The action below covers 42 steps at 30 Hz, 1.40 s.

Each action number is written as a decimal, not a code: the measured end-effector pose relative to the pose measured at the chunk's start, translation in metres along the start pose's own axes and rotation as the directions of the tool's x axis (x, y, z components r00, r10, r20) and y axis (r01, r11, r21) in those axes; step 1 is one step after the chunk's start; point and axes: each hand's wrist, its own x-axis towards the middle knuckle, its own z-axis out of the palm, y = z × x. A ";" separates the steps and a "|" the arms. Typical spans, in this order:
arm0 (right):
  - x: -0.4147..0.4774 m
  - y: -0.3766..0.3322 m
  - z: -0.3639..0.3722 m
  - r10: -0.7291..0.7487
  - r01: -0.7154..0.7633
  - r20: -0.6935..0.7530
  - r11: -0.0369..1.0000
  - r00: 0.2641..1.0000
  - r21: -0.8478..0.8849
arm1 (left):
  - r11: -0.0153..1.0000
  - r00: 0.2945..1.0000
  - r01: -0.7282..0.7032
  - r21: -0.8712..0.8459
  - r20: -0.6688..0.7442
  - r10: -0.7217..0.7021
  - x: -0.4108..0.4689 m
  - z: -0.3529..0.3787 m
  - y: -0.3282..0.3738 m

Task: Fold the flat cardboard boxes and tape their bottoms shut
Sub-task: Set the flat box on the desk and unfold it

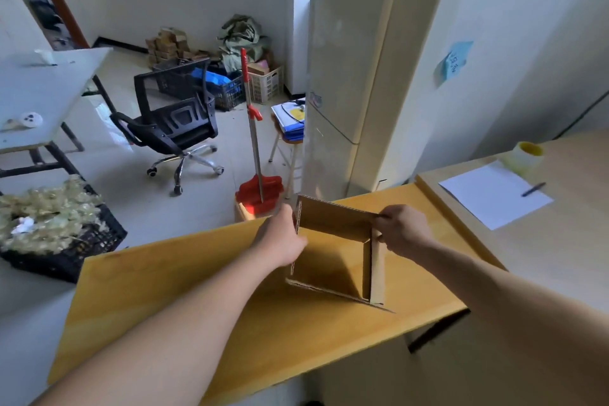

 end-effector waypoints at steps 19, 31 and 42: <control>0.086 0.080 -0.016 -0.051 0.107 0.163 0.930 0.985 -0.351 | 0.889 0.861 -0.443 -0.113 0.222 0.457 0.111 0.057 0.015; 0.071 0.167 -0.128 -0.009 0.020 0.074 0.990 0.997 -0.141 | 0.745 0.741 -0.665 0.057 -0.076 0.667 0.104 0.142 0.124; -0.020 0.349 -0.305 0.269 -0.301 -0.298 0.951 0.916 -0.067 | 0.577 0.574 -0.817 -0.020 0.078 0.815 0.056 0.276 0.387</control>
